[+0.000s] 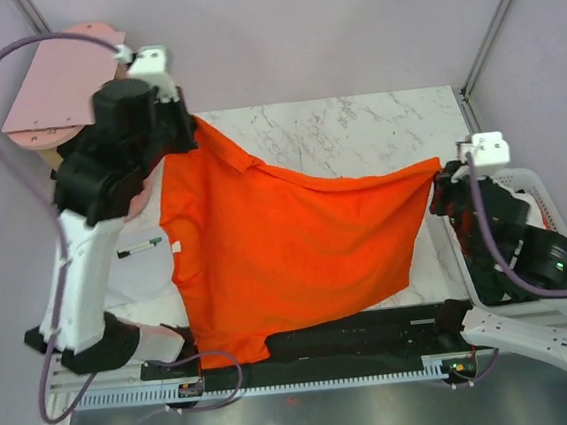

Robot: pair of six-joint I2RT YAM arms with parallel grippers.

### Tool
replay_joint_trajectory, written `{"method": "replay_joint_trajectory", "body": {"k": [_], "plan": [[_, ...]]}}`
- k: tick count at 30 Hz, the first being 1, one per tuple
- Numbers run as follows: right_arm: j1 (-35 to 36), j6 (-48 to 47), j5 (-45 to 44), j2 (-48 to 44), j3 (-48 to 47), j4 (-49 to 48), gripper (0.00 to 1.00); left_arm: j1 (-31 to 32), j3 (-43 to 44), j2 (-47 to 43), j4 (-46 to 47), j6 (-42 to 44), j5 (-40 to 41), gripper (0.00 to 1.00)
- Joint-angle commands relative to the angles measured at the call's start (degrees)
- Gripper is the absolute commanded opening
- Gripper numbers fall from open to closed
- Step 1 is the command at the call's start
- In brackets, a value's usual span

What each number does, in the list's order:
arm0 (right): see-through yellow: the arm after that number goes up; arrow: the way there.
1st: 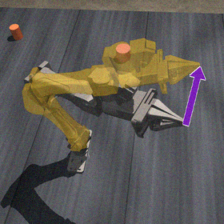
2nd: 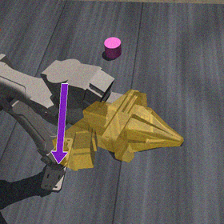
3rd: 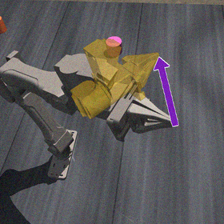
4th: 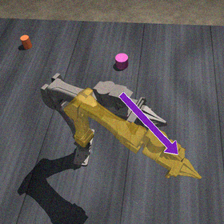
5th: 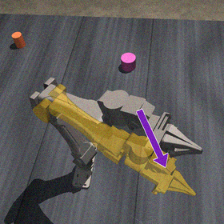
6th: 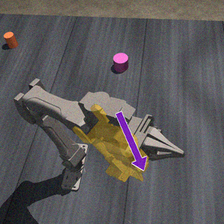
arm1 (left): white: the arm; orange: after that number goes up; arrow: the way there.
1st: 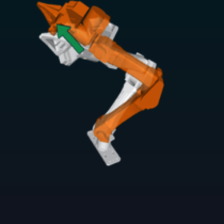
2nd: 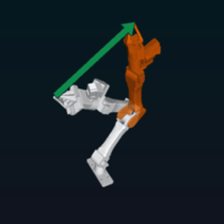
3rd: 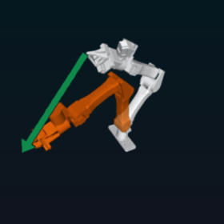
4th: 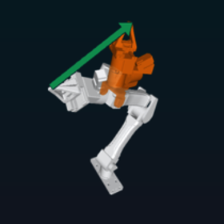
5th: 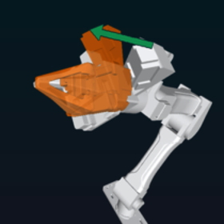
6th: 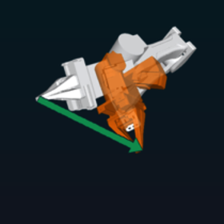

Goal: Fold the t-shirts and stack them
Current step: Flatten out the tshirt

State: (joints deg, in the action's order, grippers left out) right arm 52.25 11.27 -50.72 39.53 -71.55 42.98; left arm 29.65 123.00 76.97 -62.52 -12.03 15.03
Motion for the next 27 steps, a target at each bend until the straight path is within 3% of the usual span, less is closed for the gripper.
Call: {"method": "replay_joint_trajectory", "body": {"k": [1,4,6,8,12,20,27], "plan": [[-0.1,-1.5,-6.0,7.7,7.2,-11.8,0.00,-2.0,-5.8,7.1,6.3,1.8,1.5,0.02],[-3.7,-2.4,0.3,14.3,11.1,-19.8,0.00,-4.7,-12.1,10.0,11.2,0.5,-0.3,0.02],[-10.5,-1.9,11.4,20.0,12.3,-24.9,0.00,-6.6,-16.0,12.0,13.9,-0.2,-1.1,0.02],[-15.3,-1.9,16.1,25.9,13.3,-28.5,0.00,-7.8,-19.3,13.8,16.3,-0.5,-1.6,0.02],[-21.7,-3.4,25.5,37.8,10.5,-36.5,0.00,-11.4,-24.6,17.4,23.0,-1.6,-4.2,0.02],[-36.7,0.2,42.4,60.5,-1.8,-41.7,0.00,-13.9,-15.5,31.0,23.9,-1.0,-4.9,0.02],[-43.9,0.7,45.6,76.6,-16.9,-38.1,0.00,-15.8,-1.0,43.8,21.3,-0.6,-6.3,0.02]]}}
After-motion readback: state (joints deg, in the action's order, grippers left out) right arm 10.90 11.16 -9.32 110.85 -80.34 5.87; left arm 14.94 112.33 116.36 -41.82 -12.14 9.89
